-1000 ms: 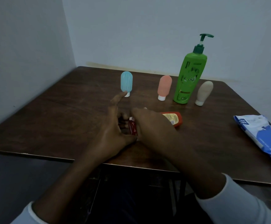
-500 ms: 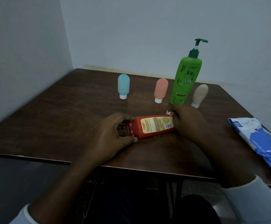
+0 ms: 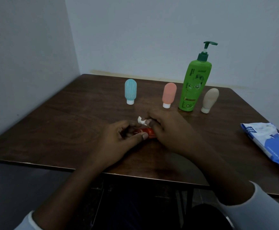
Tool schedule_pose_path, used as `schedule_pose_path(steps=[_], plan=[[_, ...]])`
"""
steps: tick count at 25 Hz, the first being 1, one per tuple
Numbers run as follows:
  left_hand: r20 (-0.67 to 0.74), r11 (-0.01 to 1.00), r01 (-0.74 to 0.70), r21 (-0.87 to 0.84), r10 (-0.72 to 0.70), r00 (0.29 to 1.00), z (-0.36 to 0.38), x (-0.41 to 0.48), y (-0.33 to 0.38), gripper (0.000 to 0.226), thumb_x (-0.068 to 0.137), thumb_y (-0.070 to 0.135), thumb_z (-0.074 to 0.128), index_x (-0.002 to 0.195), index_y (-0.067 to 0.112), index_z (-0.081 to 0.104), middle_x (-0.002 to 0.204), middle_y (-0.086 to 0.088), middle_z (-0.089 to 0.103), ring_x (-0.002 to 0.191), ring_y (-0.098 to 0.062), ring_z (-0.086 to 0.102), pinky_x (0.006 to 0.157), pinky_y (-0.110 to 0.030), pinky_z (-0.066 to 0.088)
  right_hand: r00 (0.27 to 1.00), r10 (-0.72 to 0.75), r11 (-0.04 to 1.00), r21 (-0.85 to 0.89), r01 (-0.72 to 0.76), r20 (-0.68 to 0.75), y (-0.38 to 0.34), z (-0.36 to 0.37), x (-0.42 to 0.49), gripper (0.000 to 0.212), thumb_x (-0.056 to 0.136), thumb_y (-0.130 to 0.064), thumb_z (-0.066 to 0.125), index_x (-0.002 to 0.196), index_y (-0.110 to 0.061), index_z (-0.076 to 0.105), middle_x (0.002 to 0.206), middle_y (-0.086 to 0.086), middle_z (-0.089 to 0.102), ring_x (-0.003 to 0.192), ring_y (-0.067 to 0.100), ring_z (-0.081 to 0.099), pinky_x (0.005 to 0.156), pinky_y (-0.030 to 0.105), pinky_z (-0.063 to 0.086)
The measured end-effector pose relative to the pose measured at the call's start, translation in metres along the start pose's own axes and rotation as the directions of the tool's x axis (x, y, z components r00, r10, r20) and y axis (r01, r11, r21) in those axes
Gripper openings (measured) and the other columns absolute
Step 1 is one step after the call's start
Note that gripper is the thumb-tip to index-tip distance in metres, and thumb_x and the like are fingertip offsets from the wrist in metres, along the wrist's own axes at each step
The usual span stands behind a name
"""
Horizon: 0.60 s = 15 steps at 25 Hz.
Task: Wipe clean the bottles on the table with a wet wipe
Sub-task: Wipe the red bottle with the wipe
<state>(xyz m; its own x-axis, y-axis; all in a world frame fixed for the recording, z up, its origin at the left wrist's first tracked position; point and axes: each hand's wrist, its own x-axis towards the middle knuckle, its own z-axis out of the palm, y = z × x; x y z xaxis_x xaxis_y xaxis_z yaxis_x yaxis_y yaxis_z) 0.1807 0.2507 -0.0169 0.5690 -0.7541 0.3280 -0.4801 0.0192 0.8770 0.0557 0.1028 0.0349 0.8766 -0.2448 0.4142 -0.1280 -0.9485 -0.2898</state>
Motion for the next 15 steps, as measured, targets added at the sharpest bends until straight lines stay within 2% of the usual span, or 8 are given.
schedule_pose_path(steps=[2, 4, 6, 8, 11, 15], plan=[[-0.014, 0.999, 0.028, -0.017, -0.028, 1.000, 0.001, 0.000, 0.004, 0.008, 0.093, 0.030, 0.076, 0.093, 0.023, 0.078, 0.083, 0.003, 0.080, 0.074, -0.014, 0.077, 0.066, -0.025, 0.060, 1.000, -0.024, 0.999, -0.037, 0.025, 0.012, -0.004, 0.001, -0.004, 0.007, 0.097, -0.019, 0.054, 0.093, -0.021, 0.059, 0.084, -0.002, 0.065, 0.076, 0.019, 0.060, 0.068, 0.040, 0.047], [-0.013, 0.996, 0.081, -0.049, -0.082, 0.997, 0.001, 0.003, 0.005, 0.020, 0.097, 0.032, 0.070, 0.087, 0.016, 0.075, 0.078, -0.002, 0.079, 0.067, -0.018, 0.078, 0.057, -0.021, 0.056, 1.000, -0.028, 0.996, -0.081, 0.028, 0.002, -0.004, 0.001, -0.007, 0.012, 0.096, -0.020, 0.053, 0.104, -0.023, 0.061, 0.091, 0.001, 0.068, 0.081, 0.022, 0.063, 0.071, 0.043, 0.049], [0.011, 0.987, 0.136, -0.082, -0.136, 0.991, 0.000, 0.007, 0.003, 0.025, 0.100, 0.034, 0.065, 0.087, 0.015, 0.072, 0.082, -0.006, 0.079, 0.067, -0.020, 0.078, 0.054, -0.019, 0.054, 1.000, 0.000, 0.996, -0.087, 0.001, 0.011, -0.001, 0.001, -0.008, 0.020, 0.097, -0.023, 0.053, 0.115, -0.026, 0.062, 0.101, 0.000, 0.071, 0.089, 0.021, 0.065, 0.076, 0.042, 0.052], [0.057, 0.967, 0.186, -0.173, -0.179, 0.982, -0.002, 0.011, -0.004, 0.020, 0.101, 0.033, 0.063, 0.096, 0.016, 0.073, 0.093, -0.008, 0.079, 0.077, -0.023, 0.080, 0.063, -0.024, 0.058, 1.000, 0.022, 0.997, -0.080, -0.020, 0.020, 0.002, 0.001, -0.006, 0.024, 0.097, -0.024, 0.052, 0.119, -0.028, 0.062, 0.107, 0.000, 0.072, 0.094, 0.020, 0.067, 0.080, 0.042, 0.053], [0.136, 0.923, 0.231, -0.307, -0.197, 0.971, -0.003, 0.014, -0.015, 0.021, 0.095, 0.016, 0.073, 0.115, 0.012, 0.073, 0.107, -0.009, 0.079, 0.099, -0.026, 0.078, 0.086, -0.043, 0.062, 0.999, 0.039, 0.992, -0.117, -0.038, 0.004, -0.001, 0.005, -0.003, 0.025, 0.097, -0.023, 0.051, 0.119, -0.029, 0.062, 0.108, 0.002, 0.072, 0.095, 0.023, 0.067, 0.080, 0.042, 0.053], [0.171, 0.943, 0.193, -0.272, -0.149, 0.974, -0.007, 0.014, -0.017, 0.042, 0.083, -0.001, 0.082, 0.121, 0.014, 0.071, 0.109, -0.008, 0.080, 0.102, -0.028, 0.077, 0.093, -0.045, 0.061, 0.999, 0.002, 0.994, -0.110, 0.003, 0.040, -0.012, 0.012, 0.004, 0.032, 0.096, -0.020, 0.057, 0.127, -0.027, 0.062, 0.121, 0.004, 0.069, 0.108, 0.025, 0.065, 0.090, 0.038, 0.051]])
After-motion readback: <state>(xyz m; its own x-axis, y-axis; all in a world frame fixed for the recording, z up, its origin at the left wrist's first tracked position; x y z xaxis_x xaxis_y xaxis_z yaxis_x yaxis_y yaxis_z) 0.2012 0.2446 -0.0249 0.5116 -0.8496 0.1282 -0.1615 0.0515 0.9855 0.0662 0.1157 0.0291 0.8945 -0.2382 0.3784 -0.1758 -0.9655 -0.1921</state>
